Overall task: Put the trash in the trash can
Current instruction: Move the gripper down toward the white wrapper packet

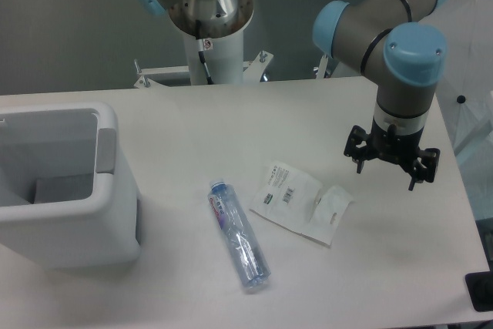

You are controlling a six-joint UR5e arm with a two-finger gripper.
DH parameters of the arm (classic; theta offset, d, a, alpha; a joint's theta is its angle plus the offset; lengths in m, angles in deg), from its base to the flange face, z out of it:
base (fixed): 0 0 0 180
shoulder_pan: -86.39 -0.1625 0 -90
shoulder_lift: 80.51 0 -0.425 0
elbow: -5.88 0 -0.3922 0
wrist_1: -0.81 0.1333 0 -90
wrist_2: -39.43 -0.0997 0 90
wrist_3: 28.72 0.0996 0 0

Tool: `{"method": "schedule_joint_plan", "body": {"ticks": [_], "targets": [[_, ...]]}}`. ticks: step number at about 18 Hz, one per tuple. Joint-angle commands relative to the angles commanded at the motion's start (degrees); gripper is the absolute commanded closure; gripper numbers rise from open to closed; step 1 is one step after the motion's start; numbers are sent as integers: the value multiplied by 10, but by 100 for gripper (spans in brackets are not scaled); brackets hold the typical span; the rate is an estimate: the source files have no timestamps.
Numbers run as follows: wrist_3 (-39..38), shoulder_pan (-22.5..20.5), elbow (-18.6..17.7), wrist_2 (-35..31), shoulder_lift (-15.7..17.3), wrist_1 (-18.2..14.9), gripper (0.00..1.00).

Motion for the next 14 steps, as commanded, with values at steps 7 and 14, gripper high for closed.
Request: {"method": "schedule_joint_plan", "body": {"ticks": [7,14], "targets": [[-1,4,-24,1,2,5,0],[-9,5,-107,2,4,90,0]]}}
